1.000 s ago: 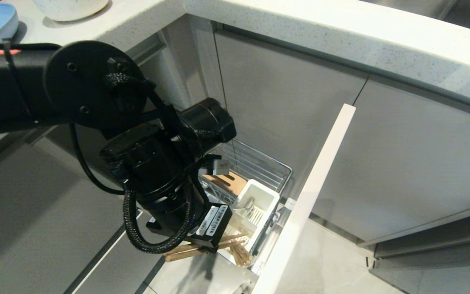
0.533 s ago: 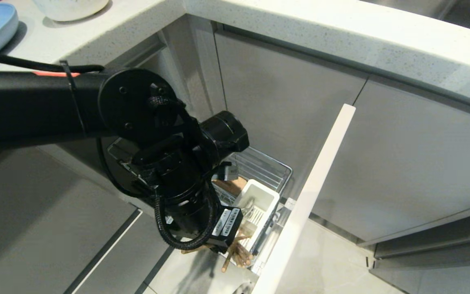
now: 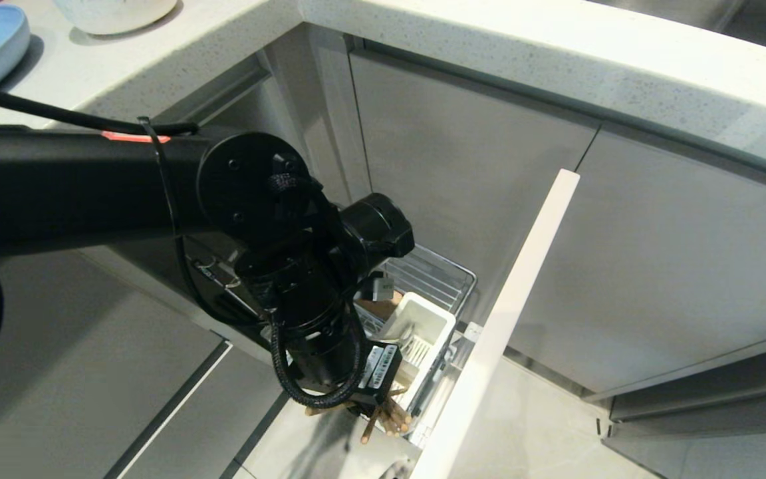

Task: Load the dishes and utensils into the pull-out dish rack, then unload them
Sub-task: Pick up the chopsticks and place it in the cupboard, then pick up the fork and place it in the cupboard

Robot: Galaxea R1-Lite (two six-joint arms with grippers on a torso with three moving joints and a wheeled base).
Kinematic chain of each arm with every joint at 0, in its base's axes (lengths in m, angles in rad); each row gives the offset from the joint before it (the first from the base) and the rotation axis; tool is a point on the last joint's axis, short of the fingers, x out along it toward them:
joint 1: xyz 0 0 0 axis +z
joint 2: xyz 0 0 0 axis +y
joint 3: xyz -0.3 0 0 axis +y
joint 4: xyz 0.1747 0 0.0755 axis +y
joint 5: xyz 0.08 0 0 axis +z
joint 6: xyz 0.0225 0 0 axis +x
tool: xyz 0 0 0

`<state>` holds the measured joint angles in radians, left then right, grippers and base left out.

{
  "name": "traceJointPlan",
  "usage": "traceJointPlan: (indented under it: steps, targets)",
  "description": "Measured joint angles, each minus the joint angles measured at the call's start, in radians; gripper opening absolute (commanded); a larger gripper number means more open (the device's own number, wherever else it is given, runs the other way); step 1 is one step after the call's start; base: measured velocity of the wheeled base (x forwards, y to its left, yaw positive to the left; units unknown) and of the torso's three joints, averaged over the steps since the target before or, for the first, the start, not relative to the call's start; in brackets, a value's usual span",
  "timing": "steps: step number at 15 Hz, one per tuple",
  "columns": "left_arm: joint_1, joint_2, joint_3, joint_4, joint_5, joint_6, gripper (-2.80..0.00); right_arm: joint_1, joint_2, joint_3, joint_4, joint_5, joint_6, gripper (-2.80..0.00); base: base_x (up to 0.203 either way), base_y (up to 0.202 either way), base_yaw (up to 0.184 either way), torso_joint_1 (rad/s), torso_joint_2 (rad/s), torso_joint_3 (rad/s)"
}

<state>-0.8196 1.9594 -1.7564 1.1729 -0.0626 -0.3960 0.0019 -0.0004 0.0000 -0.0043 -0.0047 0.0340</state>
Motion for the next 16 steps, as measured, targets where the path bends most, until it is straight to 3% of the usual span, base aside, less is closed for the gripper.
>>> traceJointPlan:
  steps: [1,12,13,16]
  targets:
    - [0.0,0.001,0.0,0.0,0.0,0.0,0.0,0.0,0.0,0.0,0.0,0.0,0.0,-2.8,0.0,0.0,0.0,0.0,0.0,0.0]
    - [-0.004,-0.098,0.001,0.01,0.003,-0.003,0.0,0.0,0.0,0.0,0.0,0.0,0.0,-2.8,0.0,0.0,0.0,0.0,0.0,0.0]
    - [-0.004,-0.117,0.001,0.011,0.007,-0.003,-2.8,0.0,0.0,0.0,0.0,0.0,0.0,-2.8,0.0,0.0,0.0,0.0,0.0,0.0]
    - [-0.004,-0.186,0.01,0.011,0.055,-0.002,-2.8,0.0,0.0,0.0,0.0,0.0,0.0,-2.8,0.0,0.0,0.0,0.0,0.0,0.0]
